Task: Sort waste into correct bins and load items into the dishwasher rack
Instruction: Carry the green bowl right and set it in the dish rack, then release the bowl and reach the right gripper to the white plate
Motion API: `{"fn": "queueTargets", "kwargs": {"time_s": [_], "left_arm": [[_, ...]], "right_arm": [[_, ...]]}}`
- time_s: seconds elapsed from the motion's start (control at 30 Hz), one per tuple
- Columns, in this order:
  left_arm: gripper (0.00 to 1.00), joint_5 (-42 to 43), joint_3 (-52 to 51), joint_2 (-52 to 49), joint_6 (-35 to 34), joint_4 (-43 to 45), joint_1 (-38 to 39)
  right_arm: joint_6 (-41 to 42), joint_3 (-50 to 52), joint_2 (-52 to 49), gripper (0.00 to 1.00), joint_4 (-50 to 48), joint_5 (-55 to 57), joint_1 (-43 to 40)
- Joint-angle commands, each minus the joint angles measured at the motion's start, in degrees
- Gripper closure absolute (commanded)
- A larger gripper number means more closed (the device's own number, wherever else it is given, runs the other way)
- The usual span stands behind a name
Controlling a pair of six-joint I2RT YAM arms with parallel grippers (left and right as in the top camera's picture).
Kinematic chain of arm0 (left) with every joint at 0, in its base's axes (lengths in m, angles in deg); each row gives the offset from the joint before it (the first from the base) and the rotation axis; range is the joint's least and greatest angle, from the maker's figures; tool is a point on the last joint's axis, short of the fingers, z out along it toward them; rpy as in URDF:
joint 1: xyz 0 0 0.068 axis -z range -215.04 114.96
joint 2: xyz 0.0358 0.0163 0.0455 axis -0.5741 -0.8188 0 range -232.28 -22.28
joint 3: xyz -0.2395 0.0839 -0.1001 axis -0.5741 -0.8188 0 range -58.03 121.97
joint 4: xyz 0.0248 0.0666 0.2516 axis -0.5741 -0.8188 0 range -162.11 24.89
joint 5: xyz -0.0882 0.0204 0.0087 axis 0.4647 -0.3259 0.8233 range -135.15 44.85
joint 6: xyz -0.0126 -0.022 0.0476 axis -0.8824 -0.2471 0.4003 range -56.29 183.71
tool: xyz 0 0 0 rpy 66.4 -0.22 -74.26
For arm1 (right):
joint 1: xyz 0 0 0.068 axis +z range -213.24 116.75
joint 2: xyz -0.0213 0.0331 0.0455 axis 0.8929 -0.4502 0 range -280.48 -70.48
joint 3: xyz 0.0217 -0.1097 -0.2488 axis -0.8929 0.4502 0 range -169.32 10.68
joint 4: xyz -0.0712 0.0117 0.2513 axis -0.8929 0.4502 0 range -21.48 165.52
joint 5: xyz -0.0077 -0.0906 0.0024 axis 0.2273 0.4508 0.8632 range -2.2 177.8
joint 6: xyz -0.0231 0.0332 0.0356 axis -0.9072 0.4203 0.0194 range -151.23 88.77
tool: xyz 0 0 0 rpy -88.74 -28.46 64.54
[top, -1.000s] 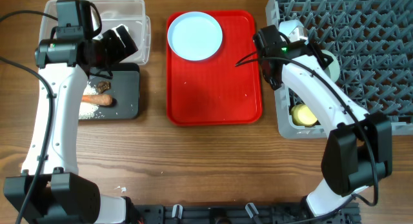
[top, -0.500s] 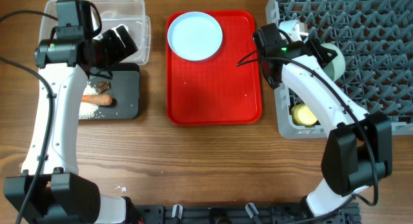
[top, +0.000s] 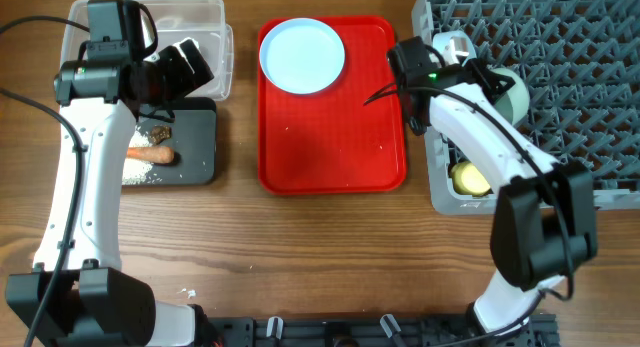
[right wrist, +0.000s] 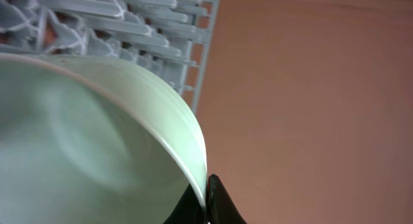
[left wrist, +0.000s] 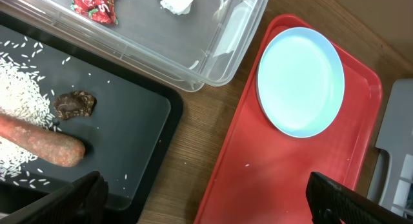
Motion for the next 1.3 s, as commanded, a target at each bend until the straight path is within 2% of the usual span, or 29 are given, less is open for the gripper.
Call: {"fn": "queueTargets", "kwargs": {"time_s": [0.0, 0.43, 0.47, 0.5, 0.53, 0.57, 0.6, 0.63, 0.77, 1.03, 1.27], "left_arm": [[0.0, -0.5, 0.0, -0.3, 0.9, -0.1, -0.1], [0.0, -0.5, 0.0, -0.3, 0.9, -0.1, -0.1], [0.0, -0.5, 0.0, -0.3, 0.9, -0.1, -0.1], [0.0, -0.5, 0.0, -0.3, 0.9, -0.1, -0.1], [0.0, -0.5, 0.0, -0.3, 0.9, -0.1, -0.1], [0.0, -0.5, 0.0, -0.3, 0.9, -0.1, -0.1], [0.0, -0.5, 0.0, -0.3, 0.9, -0.1, -0.1], [0.0, -0.5, 0.0, -0.3, 0.9, -0.1, -0.1], [0.0, -0.5, 0.0, -0.3, 0.9, -0.1, -0.1], [0.0, -0.5, 0.0, -0.3, 0.9, -0.1, -0.1], [0.0, -0.5, 0.0, -0.3, 0.9, -0.1, -0.1]], "right_arm": [[-1.3, 0.5, -2.7, 0.96, 0.0, 0.8, 0.1], [-5.6, 0.5, -2.8, 0.95, 0.1, 2.1, 6.6], [-5.6, 0.5, -2.8, 0.85, 0.2, 2.0, 6.9], [-5.6, 0.5, -2.8, 0.69, 0.2, 2.1, 7.1], [-5.6, 0.5, -2.8, 0.59, 0.2, 2.2, 7.3], [-5.6, 0.5, -2.8, 0.38, 0.2, 2.2, 7.5], [-5.6, 0.5, -2.8, 0.11, 0.2, 2.2, 7.5], [-5.5, 0.5, -2.8, 0.0, 0.1, 2.1, 7.6], [-5.4, 0.5, -2.8, 0.0, -2.0, 2.0, 7.6], [-6.1, 0.3, 0.1, 0.0, -13.5, 1.6, 7.6], [-14.9, 0.2, 7.3, 0.0, -29.8, -6.5, 7.8]]}}
